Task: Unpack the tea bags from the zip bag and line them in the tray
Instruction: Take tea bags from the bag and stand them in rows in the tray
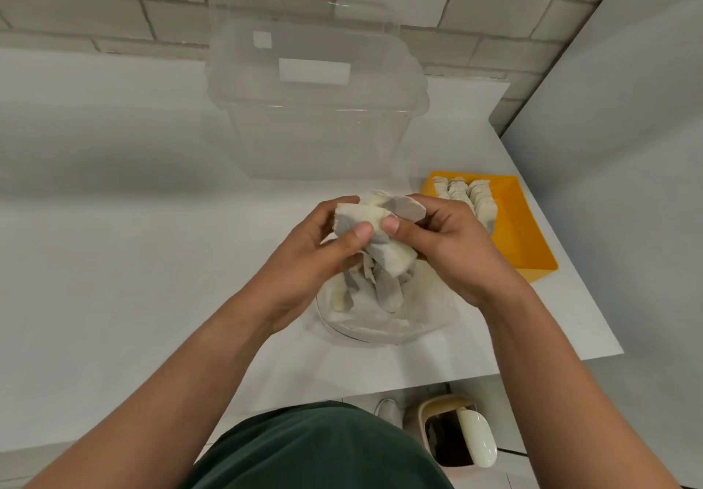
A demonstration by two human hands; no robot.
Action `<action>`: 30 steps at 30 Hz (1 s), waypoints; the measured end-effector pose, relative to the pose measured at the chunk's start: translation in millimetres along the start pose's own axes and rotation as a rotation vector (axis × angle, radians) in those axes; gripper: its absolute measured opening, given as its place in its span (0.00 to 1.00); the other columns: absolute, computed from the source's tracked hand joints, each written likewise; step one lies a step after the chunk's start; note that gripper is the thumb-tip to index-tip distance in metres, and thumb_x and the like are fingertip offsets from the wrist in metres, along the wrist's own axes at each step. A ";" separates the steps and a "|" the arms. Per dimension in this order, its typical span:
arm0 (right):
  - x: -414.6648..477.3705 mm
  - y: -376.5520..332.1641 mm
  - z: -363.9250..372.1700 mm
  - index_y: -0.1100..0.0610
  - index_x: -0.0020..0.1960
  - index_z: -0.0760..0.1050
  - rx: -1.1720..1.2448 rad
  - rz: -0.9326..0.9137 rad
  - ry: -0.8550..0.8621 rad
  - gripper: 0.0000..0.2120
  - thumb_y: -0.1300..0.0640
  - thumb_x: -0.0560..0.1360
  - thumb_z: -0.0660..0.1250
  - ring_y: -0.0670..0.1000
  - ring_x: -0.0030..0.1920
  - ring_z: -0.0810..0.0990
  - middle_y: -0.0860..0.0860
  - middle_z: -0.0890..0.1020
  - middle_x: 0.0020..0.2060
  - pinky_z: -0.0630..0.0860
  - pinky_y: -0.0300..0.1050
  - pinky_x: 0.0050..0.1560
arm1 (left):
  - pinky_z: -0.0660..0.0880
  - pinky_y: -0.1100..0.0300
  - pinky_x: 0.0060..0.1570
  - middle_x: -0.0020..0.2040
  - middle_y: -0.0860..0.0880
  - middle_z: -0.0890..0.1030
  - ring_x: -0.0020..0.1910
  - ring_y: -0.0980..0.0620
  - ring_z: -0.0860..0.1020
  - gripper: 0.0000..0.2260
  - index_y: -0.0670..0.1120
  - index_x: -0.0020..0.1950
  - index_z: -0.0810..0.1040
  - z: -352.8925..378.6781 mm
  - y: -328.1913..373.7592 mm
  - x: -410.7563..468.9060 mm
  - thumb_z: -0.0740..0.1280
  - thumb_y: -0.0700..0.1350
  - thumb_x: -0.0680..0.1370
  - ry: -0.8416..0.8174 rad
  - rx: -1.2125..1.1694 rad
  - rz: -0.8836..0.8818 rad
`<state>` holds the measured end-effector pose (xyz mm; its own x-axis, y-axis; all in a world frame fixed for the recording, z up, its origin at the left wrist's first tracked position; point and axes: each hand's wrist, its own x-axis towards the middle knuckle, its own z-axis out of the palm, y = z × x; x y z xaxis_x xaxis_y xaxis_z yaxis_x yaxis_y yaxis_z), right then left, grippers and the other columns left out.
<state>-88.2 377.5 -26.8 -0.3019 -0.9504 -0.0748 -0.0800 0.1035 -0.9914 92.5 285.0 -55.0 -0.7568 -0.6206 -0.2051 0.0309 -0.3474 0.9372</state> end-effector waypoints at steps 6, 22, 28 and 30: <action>5.6 8.0 27.3 0.57 0.56 0.83 -0.033 0.003 0.065 0.07 0.60 0.79 0.72 0.56 0.52 0.87 0.54 0.88 0.48 0.83 0.57 0.56 | 0.79 0.40 0.63 0.69 0.40 0.80 0.66 0.39 0.81 0.19 0.43 0.74 0.74 14.3 -5.8 -0.7 0.63 0.49 0.85 -0.023 -0.545 -0.119; 2.1 9.5 23.9 0.50 0.55 0.85 -0.214 -0.038 0.274 0.06 0.54 0.78 0.73 0.47 0.42 0.85 0.44 0.86 0.45 0.84 0.48 0.43 | 0.84 0.52 0.47 0.49 0.42 0.84 0.50 0.44 0.84 0.12 0.43 0.68 0.77 5.3 -15.9 -3.5 0.63 0.41 0.85 0.140 -0.430 -0.104; -0.5 7.9 12.4 0.50 0.47 0.85 -0.238 -0.078 0.318 0.02 0.54 0.78 0.73 0.50 0.40 0.85 0.45 0.86 0.39 0.85 0.56 0.44 | 0.83 0.55 0.43 0.49 0.44 0.84 0.49 0.45 0.85 0.12 0.42 0.68 0.77 14.3 -18.4 -0.4 0.63 0.42 0.86 0.180 -0.401 -0.109; -1.2 5.2 5.4 0.48 0.48 0.85 -0.234 -0.088 0.280 0.04 0.54 0.79 0.72 0.50 0.40 0.85 0.45 0.86 0.40 0.85 0.52 0.45 | 0.82 0.55 0.42 0.49 0.45 0.84 0.48 0.46 0.85 0.12 0.43 0.68 0.78 20.4 -18.7 2.2 0.63 0.42 0.86 0.184 -0.392 -0.113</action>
<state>-83.1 377.6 -32.4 -0.5300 -0.8447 0.0741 -0.3222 0.1198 -0.9390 77.0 304.5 -67.2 -0.6419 -0.6660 -0.3800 0.2271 -0.6385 0.7354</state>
